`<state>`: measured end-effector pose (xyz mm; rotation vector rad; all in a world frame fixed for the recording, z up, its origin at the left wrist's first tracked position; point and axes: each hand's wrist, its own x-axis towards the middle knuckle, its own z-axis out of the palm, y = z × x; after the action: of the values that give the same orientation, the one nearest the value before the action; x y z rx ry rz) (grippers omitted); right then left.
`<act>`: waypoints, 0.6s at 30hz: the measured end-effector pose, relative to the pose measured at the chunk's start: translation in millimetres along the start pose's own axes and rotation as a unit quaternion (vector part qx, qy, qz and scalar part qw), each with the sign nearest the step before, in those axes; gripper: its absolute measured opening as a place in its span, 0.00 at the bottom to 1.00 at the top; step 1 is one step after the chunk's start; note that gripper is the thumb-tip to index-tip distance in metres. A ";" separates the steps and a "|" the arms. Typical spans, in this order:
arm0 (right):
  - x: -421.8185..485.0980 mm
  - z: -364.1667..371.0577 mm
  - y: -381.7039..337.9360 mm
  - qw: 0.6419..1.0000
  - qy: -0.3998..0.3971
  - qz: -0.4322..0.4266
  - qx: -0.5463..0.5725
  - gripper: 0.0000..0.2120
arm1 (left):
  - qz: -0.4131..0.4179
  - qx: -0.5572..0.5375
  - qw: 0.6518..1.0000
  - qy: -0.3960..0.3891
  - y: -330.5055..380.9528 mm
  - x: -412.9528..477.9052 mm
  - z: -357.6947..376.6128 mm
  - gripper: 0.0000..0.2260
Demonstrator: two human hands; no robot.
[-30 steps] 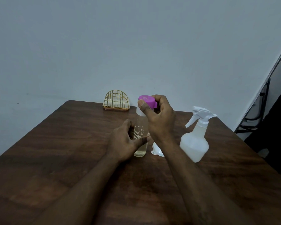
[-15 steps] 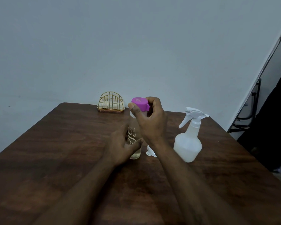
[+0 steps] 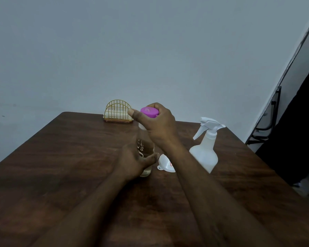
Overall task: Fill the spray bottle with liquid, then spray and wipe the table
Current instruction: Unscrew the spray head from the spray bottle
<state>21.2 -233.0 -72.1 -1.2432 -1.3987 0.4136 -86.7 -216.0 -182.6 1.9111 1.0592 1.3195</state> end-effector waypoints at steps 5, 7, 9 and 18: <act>-2.1 -8.8 4.9 0.995 -0.061 0.014 0.081 0.17 | 0.012 -0.005 0.999 -0.040 -2.2 2.9 -2.8 0.17; -0.8 -13.2 3.9 0.993 -0.078 0.015 0.090 0.17 | 0.016 -0.005 0.999 -0.050 -3.8 3.9 -3.3 0.16; -0.9 -16.0 2.9 0.992 -0.087 0.019 0.089 0.18 | 0.021 -0.013 0.998 -0.052 -3.7 3.2 -3.0 0.13; -36.0 -44.7 28.2 0.998 0.027 -0.041 0.041 0.28 | 0.012 0.002 0.999 -0.030 1.1 -2.7 -6.0 0.31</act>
<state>64.3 -270.4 -100.9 -1.1188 -1.3694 0.3742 -92.6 -218.7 -180.9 1.9596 1.0131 1.2656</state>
